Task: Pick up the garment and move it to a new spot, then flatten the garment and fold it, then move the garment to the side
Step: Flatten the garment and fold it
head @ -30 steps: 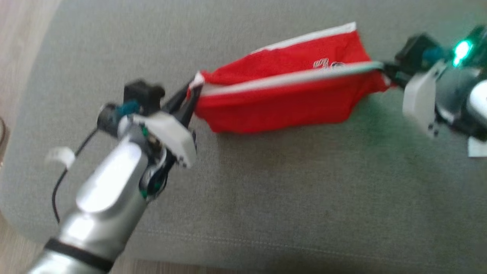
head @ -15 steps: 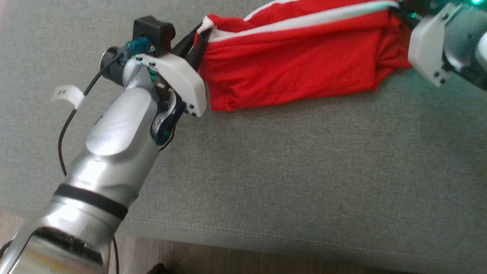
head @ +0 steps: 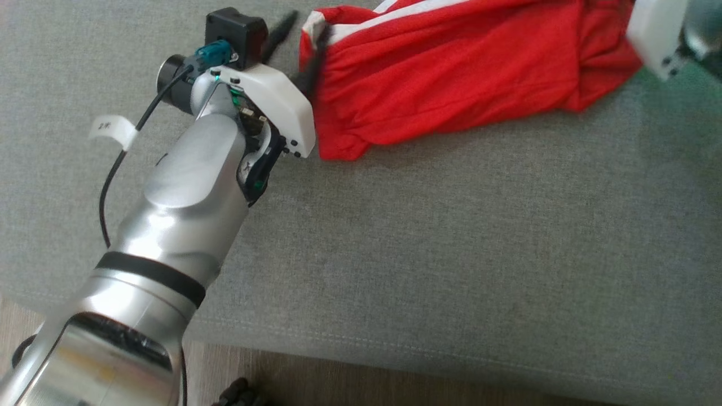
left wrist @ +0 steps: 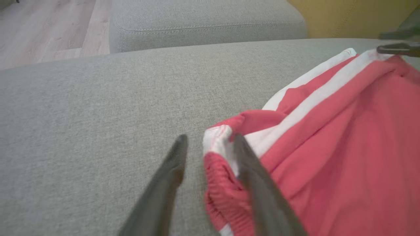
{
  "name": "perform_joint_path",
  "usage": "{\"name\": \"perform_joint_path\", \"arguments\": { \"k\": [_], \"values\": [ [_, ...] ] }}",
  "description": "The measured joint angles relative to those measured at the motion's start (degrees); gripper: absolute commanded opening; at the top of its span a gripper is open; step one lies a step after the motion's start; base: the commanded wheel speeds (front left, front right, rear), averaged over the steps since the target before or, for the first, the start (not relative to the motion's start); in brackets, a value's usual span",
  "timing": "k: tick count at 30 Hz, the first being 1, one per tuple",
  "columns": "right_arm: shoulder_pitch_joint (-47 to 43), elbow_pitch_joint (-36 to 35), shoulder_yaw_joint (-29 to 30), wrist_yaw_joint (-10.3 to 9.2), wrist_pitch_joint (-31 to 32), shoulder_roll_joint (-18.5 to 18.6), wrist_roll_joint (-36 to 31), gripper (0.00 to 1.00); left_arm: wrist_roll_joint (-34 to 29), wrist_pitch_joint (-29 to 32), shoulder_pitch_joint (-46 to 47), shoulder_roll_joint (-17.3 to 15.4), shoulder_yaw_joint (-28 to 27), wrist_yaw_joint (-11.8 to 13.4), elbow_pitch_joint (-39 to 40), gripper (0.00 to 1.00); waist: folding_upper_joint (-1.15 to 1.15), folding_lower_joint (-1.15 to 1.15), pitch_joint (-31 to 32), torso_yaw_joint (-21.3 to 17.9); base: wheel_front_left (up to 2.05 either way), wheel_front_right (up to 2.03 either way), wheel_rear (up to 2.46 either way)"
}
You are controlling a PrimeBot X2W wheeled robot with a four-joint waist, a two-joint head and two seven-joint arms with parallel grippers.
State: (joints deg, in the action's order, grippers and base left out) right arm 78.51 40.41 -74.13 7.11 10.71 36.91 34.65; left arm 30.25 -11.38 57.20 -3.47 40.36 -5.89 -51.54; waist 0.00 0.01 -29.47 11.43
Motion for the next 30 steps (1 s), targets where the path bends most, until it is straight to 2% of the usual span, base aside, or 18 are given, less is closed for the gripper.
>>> {"name": "perform_joint_path", "arguments": {
  "k": [9, 15, 17, 18, 20, 21, 25, 28, 30],
  "values": [
    [1.26, 10.25, 0.80, 0.00, -4.20, -3.47, 1.60, 1.00, 0.10, -2.24, 0.66, 0.64, -0.22, 0.32, -2.50, 1.00, 0.00, 0.00, 1.21, -0.51, 0.00, 0.00, 0.00],
    [-1.50, 17.52, 9.90, 0.00, -14.12, -5.91, 4.57, 1.00, 0.76, -2.86, 0.09, 0.69, -2.98, 2.55, -1.27, 1.00, 0.00, -0.01, 3.89, -1.05, 0.00, 0.00, 0.00],
    [-3.54, 19.41, 13.47, 0.00, -17.85, -7.34, 6.51, 1.00, 1.19, -2.91, -1.28, 0.42, -5.46, 3.75, 1.94, 1.00, 0.00, -0.01, 5.08, -1.37, 0.00, 0.00, 0.00],
    [-3.54, 19.41, 13.47, 0.00, -17.85, -7.34, 6.51, 1.00, 1.19, -2.91, -1.28, 0.42, -5.46, 3.75, 1.94, 1.00, 0.00, -0.01, 5.08, -1.37, 0.00, 0.00, 0.00],
    [-7.72, 20.89, 16.33, 0.00, -22.60, -9.49, 7.20, 1.00, 1.07, -2.92, -4.80, -0.41, -9.15, 5.16, 8.02, 1.00, 0.00, -0.01, 7.11, -2.08, 0.00, 0.00, 0.00],
    [-7.72, 20.89, 16.33, 0.00, -22.60, -9.49, 7.20, 1.00, 1.07, -2.92, -4.80, -0.41, -9.15, 5.16, 8.02, 1.00, 0.00, -0.01, 7.11, -2.08, 0.00, 0.00, 0.00],
    [-12.39, 20.97, 21.86, 0.00, -24.91, -11.40, 7.60, 1.00, 0.40, -2.92, -11.72, -1.31, -14.55, 6.61, 16.44, 1.00, 0.00, -0.01, 9.90, -3.32, 0.00, 0.00, 0.00],
    [-16.16, 16.79, 28.19, 0.00, -24.93, -11.81, 7.01, 1.00, -1.32, -2.92, -17.36, -1.45, -18.19, 7.73, 22.58, 1.00, 0.00, -0.01, 12.12, -4.23, 0.00, 0.00, 0.00],
    [-19.24, 12.83, 33.40, 0.00, -25.08, -11.76, 4.65, 1.00, -6.41, -2.93, -20.58, -2.02, -19.00, 9.39, 26.83, 1.00, 0.00, -0.01, 13.56, -4.79, 0.00, 0.00, 0.00]
  ]
}}
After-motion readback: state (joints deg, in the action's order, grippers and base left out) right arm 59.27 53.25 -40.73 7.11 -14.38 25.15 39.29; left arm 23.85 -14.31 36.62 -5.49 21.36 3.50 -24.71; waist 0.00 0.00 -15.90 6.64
